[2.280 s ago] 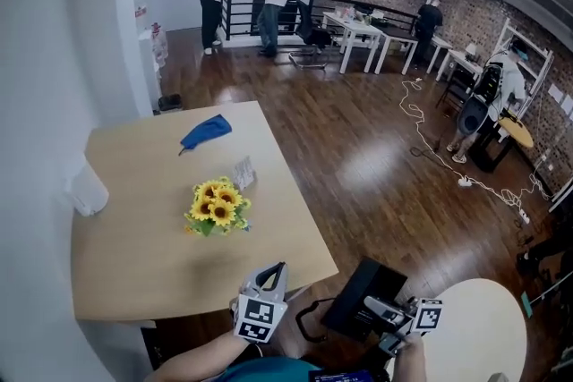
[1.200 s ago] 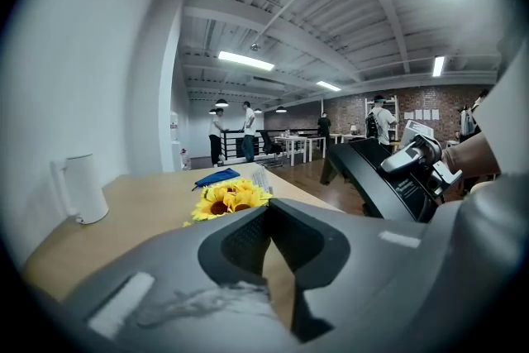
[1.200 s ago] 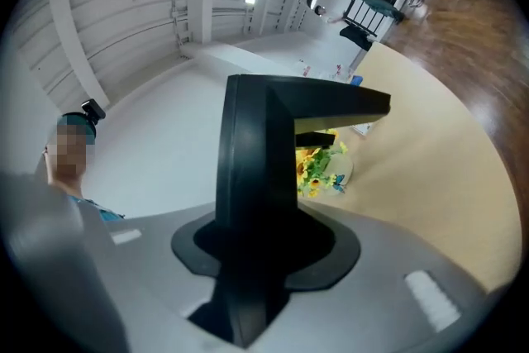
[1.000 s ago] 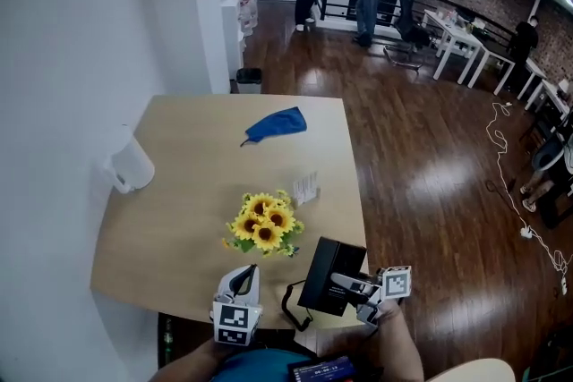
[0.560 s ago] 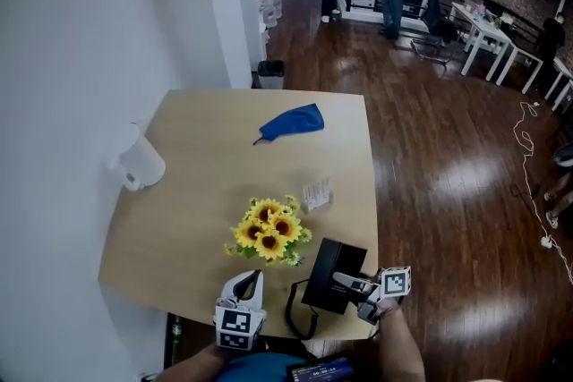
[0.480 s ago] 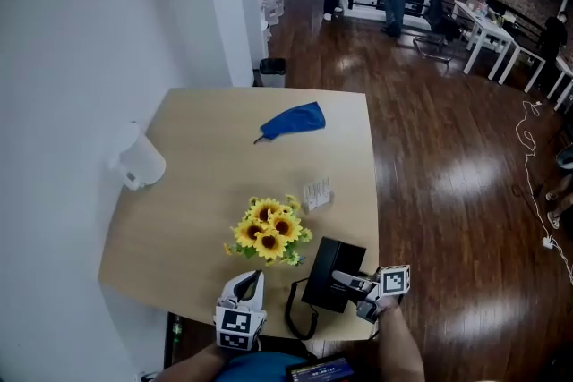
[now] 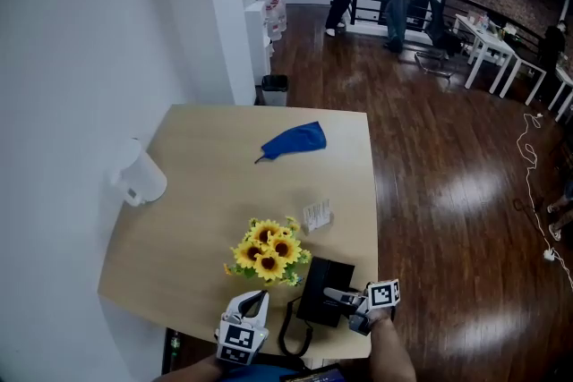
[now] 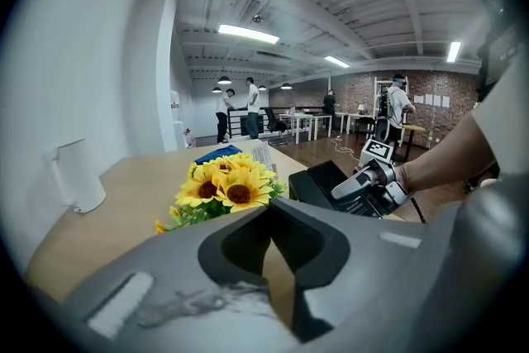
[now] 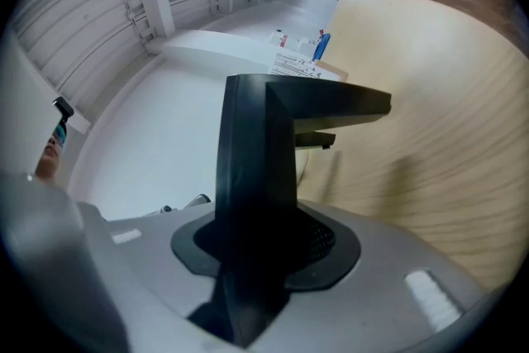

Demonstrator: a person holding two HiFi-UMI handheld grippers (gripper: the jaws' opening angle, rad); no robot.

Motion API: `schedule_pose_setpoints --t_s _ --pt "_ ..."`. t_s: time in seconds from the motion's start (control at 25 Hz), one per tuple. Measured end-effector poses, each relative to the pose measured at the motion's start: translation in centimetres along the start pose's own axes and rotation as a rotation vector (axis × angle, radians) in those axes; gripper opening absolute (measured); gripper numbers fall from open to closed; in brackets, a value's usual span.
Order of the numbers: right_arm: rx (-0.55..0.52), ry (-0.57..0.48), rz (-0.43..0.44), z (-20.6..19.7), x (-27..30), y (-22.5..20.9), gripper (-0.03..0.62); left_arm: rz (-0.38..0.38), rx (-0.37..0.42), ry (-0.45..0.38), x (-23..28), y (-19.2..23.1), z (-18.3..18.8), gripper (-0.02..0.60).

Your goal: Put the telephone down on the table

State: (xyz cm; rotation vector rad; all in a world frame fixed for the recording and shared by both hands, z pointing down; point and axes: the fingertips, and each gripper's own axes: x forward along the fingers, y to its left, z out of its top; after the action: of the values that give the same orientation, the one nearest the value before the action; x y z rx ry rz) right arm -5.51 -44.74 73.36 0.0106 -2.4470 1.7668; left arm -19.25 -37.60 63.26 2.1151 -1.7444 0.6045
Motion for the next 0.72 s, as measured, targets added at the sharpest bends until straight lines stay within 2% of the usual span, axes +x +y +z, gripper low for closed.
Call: schedule_pose_setpoints --t_s 0.24,0.36,0.44,0.56,0.72 --pt "0.012 0.01 -0.04 -0.1 0.2 -1.3 0.149 -0.008 0.01 0.006 0.2 0.2 -0.1 0.014" --pt "-0.007 0.013 -0.03 0.1 0.7 -1.1 0.149 -0.01 0.014 0.007 0.2 0.4 -0.1 0.014" --pt "0.004 0.013 -0.059 0.0 0.5 -1.8 0.15 -0.011 0.014 0.005 0.2 0.4 0.0 0.014" --pt "0.012 -0.003 -0.052 0.1 0.5 -1.7 0.153 -0.013 0.012 0.002 0.2 0.3 0.1 0.014" --pt "0.02 -0.022 -0.108 0.0 0.2 -2.6 0.156 -0.015 0.01 0.007 0.1 0.3 -0.2 0.014"
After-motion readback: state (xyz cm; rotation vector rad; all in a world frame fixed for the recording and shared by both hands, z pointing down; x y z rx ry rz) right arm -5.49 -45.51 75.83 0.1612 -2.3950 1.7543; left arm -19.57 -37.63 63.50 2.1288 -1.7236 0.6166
